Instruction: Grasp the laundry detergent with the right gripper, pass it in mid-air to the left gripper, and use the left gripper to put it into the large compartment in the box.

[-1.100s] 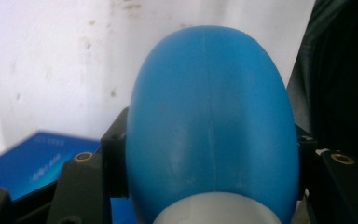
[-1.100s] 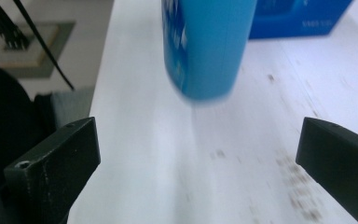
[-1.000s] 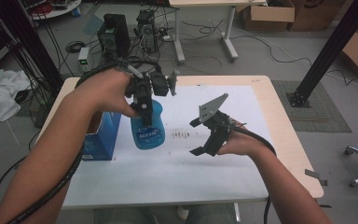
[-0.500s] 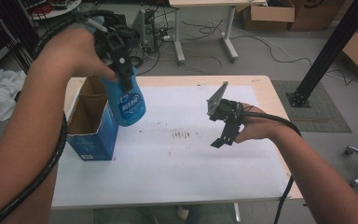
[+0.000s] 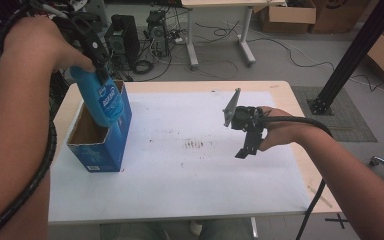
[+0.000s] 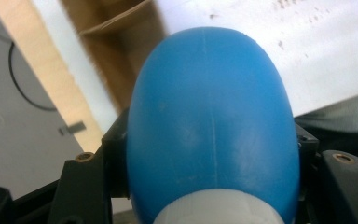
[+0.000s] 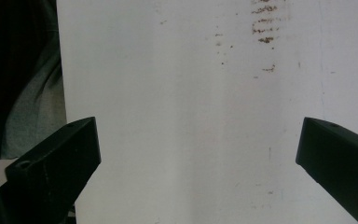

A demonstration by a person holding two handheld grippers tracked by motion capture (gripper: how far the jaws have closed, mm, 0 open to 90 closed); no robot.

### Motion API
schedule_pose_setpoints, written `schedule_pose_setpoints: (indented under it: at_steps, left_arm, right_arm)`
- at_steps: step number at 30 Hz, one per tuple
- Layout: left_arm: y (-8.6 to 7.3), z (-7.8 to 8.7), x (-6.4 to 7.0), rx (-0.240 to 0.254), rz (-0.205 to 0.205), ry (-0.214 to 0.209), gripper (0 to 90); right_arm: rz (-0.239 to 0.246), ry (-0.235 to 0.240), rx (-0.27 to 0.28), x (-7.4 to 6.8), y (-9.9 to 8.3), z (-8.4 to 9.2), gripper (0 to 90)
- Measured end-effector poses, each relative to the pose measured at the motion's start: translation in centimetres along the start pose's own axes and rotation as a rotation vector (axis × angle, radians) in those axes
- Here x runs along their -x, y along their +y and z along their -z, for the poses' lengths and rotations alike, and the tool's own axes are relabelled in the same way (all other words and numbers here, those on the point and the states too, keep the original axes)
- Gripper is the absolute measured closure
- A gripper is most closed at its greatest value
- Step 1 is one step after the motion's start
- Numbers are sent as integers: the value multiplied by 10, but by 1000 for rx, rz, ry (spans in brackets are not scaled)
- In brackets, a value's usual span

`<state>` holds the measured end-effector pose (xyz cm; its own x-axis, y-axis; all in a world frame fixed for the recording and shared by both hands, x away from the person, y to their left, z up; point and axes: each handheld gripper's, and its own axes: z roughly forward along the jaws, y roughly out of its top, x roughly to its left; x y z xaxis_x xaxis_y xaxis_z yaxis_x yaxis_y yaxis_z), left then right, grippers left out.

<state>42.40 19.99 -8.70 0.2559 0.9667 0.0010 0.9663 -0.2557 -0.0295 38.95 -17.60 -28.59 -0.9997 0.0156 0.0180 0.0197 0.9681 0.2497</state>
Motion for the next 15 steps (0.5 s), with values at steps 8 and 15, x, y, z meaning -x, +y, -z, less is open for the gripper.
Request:
schedule_pose_setpoints:
  at_steps: [8, 15]
  left_arm:
    - [-4, -9, -23, 3, 149, 16, 386]
    - [-3, -31, -38, -20, 206, 30, 386]
  right_arm:
    - [5, 7, -27, -1, -3, -1, 0]
    - [1, -3, -37, -2, -6, 1, 0]
